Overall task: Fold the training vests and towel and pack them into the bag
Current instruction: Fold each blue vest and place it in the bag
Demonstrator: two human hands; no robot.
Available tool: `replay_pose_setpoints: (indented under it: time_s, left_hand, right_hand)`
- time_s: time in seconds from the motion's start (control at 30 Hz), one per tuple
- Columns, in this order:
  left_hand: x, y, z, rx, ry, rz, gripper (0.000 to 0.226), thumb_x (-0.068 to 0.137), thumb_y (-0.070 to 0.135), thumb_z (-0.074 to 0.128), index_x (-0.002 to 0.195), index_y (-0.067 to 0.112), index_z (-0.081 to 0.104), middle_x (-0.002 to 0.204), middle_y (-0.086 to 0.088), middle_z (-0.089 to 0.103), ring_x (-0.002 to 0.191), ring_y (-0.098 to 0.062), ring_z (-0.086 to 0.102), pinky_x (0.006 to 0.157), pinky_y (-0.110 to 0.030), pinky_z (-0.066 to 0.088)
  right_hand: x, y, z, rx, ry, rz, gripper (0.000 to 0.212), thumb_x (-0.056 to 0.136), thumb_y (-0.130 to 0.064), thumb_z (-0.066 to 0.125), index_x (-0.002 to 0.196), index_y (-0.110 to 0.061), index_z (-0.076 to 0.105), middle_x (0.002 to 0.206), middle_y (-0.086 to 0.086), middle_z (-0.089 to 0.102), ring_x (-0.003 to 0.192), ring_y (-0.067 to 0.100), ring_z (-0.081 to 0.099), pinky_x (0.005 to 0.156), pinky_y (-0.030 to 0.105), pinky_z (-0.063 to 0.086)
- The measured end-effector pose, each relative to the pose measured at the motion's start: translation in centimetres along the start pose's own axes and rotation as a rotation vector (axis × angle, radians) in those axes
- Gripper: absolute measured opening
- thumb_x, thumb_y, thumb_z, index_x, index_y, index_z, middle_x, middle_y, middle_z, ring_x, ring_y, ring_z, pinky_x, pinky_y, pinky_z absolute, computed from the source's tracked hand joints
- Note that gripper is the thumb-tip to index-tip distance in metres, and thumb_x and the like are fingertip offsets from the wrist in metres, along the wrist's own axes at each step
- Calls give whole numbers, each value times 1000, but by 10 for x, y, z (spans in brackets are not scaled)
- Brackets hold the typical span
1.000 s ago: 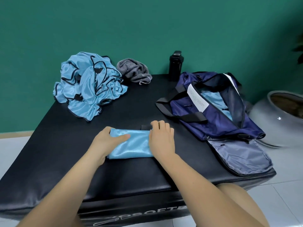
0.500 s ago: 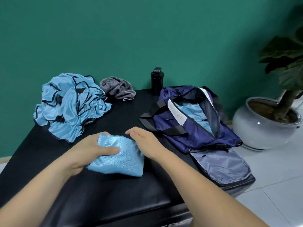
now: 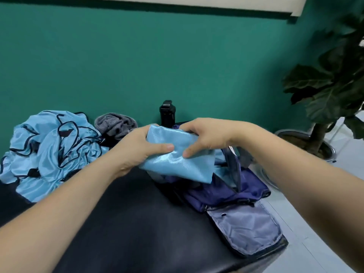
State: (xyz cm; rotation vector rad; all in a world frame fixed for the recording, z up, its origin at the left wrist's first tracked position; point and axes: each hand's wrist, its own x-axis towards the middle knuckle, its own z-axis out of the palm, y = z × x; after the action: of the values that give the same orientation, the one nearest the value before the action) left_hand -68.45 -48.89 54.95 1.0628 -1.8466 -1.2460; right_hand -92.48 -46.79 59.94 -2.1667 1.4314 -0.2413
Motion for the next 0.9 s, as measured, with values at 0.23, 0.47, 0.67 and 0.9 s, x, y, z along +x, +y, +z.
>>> replay_pose_setpoints:
  time_s: [0.23,0.47,0.67,0.9]
  left_hand:
    - [118,-27,25,291,266,99,31,80,17,87,99,29,66,90,10,79,90,-13,75,92,-38,60]
    - [174,-64,63,626,240,-200,51,74,51,83,101,17,57,93,2,67,85,-21,62,64,-33,40]
    - [190,-84,67,684,257,-263,21,77,27,76,92,14,75,96,-5,75,90,-28,72,74,-32,58]
    - [191,-95,49,219,390,-324,19,62,30,91,69,18,78,75,-3,76,72,-24,65,72,-35,59]
  right_hand:
    - [37,61,-34,-414,279,219,28,86,-27,78,83,-28,50,88,-7,60,89,25,60,67,35,43]
    - [75,106,2,-465,506,420,18,94,-10,56,96,-20,41,97,4,52,88,33,54,70,37,40]
    - [77,129,0,-445,242,413,13,91,-13,63,96,-19,52,103,7,63,94,34,62,73,37,49]
    - [94,117,11,-584,160,314,26,90,0,52,91,-25,52,95,0,60,92,32,61,67,36,46]
